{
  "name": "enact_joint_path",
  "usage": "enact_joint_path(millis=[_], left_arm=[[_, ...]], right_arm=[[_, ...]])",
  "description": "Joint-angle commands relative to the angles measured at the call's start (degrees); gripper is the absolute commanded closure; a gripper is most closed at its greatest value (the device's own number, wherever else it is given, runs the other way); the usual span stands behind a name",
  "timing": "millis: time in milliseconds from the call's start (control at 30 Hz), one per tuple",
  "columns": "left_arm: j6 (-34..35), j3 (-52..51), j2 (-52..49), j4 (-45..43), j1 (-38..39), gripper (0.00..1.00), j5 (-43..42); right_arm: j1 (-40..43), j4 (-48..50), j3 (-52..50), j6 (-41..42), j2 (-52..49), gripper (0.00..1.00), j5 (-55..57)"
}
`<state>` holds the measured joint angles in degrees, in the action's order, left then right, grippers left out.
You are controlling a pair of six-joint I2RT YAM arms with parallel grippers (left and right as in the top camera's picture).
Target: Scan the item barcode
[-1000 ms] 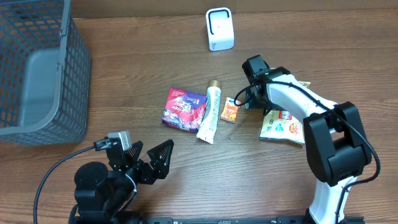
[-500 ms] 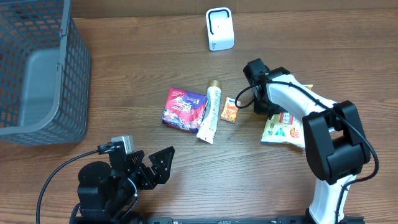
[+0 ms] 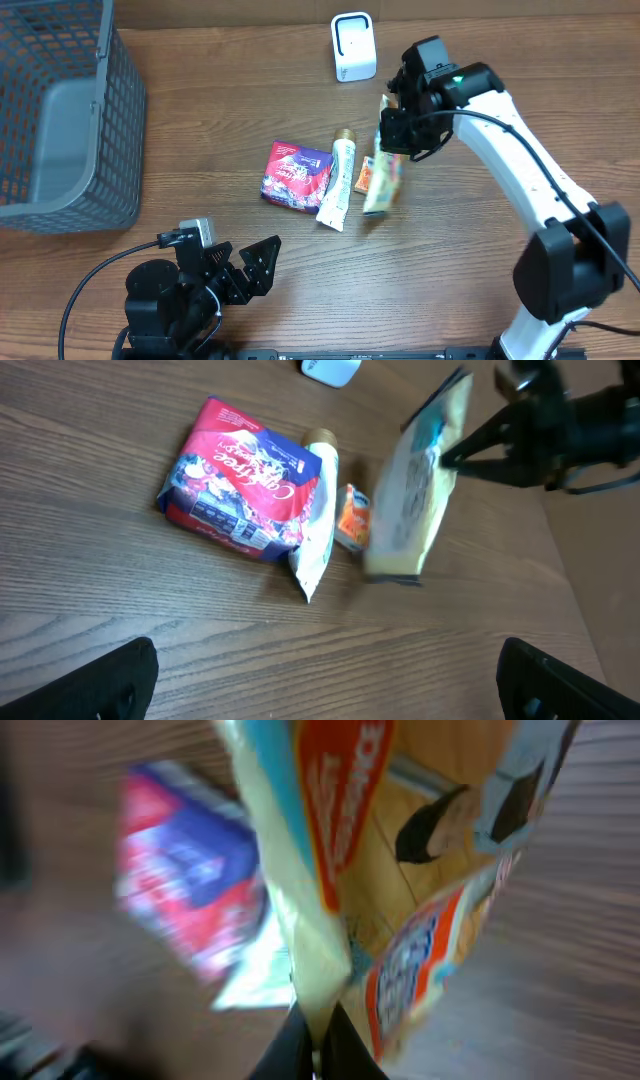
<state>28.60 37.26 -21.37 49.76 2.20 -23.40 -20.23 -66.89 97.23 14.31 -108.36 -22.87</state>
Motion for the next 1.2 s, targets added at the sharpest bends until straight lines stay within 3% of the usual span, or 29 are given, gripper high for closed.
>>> enact_joint_path(millis=[0, 267, 367, 667, 800, 833, 933, 1067, 1167], left_arm=[[0.59, 0.33, 0.37, -0.15, -0.31, 0.00, -0.42], [0.59, 0.33, 0.37, -0.15, -0.31, 0.00, -0.42], [0.59, 0.33, 0.37, -0.15, -0.31, 0.00, -0.42], [0.59, 0.33, 0.37, -0.15, -0.31, 0.00, -0.42], [0.59, 0.33, 0.37, -0.15, -0.31, 0.00, -0.42], [0.59, 0.33, 0.37, -0.15, -0.31, 0.00, -0.42], [0.59, 0.33, 0.37, -0.15, -0.31, 0.00, -0.39], [0.59, 0.33, 0.37, -0.15, -0.28, 0.00, -0.42], [0.59, 0.33, 0.37, -0.15, -0.31, 0.00, -0.42]], right_arm=[[1.55, -0.04, 1.03, -1.33, 1.29, 0.96, -13.44], [7.41, 0.26, -4.20, -1.29, 1.25, 0.96, -8.76], [14.03, -0.35, -11.61, -0.61, 1.03, 0.96, 9.40], [21.33, -7.32, -10.99, -0.68, 1.05, 0.93, 17.49], [21.49, -12.68, -8.31, -0.92, 1.05, 0.16, 20.28], [21.46, -13.92, -7.26, -1.11, 1.05, 0.09, 20.24], [21.42, -14.14, -6.19, -2.08, 1.05, 0.04, 20.04], [21.42, -10.60, -6.36, -2.82, 1.03, 0.06, 16.17], [21.33, -6.71, -8.33, -2.71, 0.96, 0.41, 12.24]])
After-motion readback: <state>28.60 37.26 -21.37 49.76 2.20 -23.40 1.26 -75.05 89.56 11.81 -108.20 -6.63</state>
